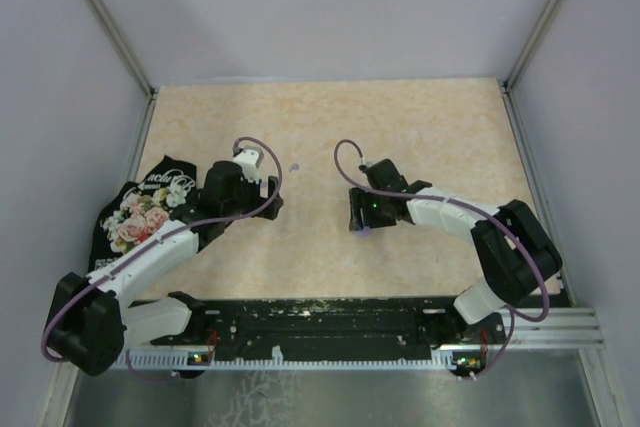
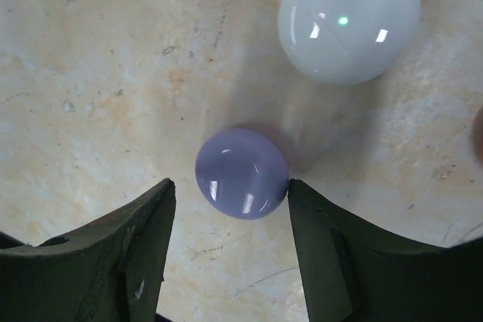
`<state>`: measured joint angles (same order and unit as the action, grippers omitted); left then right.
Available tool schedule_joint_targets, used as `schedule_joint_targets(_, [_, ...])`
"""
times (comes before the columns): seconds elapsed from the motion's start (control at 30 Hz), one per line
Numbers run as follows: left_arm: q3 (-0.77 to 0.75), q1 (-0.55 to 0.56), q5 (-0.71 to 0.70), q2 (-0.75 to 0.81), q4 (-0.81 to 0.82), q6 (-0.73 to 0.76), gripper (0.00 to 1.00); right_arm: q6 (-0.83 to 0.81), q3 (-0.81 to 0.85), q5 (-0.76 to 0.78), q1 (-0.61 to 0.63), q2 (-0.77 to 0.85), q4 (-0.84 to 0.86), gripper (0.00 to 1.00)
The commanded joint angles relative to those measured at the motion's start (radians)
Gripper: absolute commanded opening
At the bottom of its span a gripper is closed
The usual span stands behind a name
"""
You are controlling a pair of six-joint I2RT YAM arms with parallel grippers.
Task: Insert the wireless bluetooth earbuds into the charging case
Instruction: Pick up the charging case at the center of the board.
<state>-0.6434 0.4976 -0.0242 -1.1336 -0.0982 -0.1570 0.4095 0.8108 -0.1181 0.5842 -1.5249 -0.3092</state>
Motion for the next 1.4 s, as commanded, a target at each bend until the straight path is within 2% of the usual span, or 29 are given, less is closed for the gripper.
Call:
schedule_joint_targets(0.0, [-0.032,-0.003,0.027,-0.005,0.009,-0.006,0.95,0.007,0.066,-0.048,0.034,0.022,-0.022,0.61])
schedule_joint_targets(0.17, [-0.034,-0.003,0.074,-0.014,0.019,-0.01,0.95,-0.007,0.065,-0.142,0.056,0.004,-0.009,0.61])
schedule_joint_targets(0.43, [-0.031,-0.004,0.155,-0.016,0.021,-0.04,0.94,-0.174,0.113,-0.061,0.065,0.032,-0.092,0.62])
schedule_joint_targets(0.57, [-0.02,-0.004,0.184,-0.015,0.033,-0.074,0.94,-0.244,0.137,-0.076,0.071,-0.006,-0.096,0.64])
schedule_joint_targets(0.73, [-0.008,-0.013,0.227,-0.02,0.033,-0.129,0.94,-0.344,0.169,-0.01,0.127,-0.042,-0.093,0.67])
schedule_joint_targets(0.93, [0.038,-0.125,0.342,-0.018,0.044,-0.218,0.94,-0.481,0.226,0.088,0.179,-0.104,-0.154,0.69])
schedule_joint_targets(1.07, [0.071,-0.204,0.423,-0.01,0.057,-0.265,0.93,-0.549,0.229,0.07,0.182,-0.116,-0.17,0.7])
schedule_joint_targets(1.37, [0.073,-0.218,0.461,-0.023,0.052,-0.278,0.92,-0.582,0.23,0.029,0.213,-0.169,-0.19,0.64])
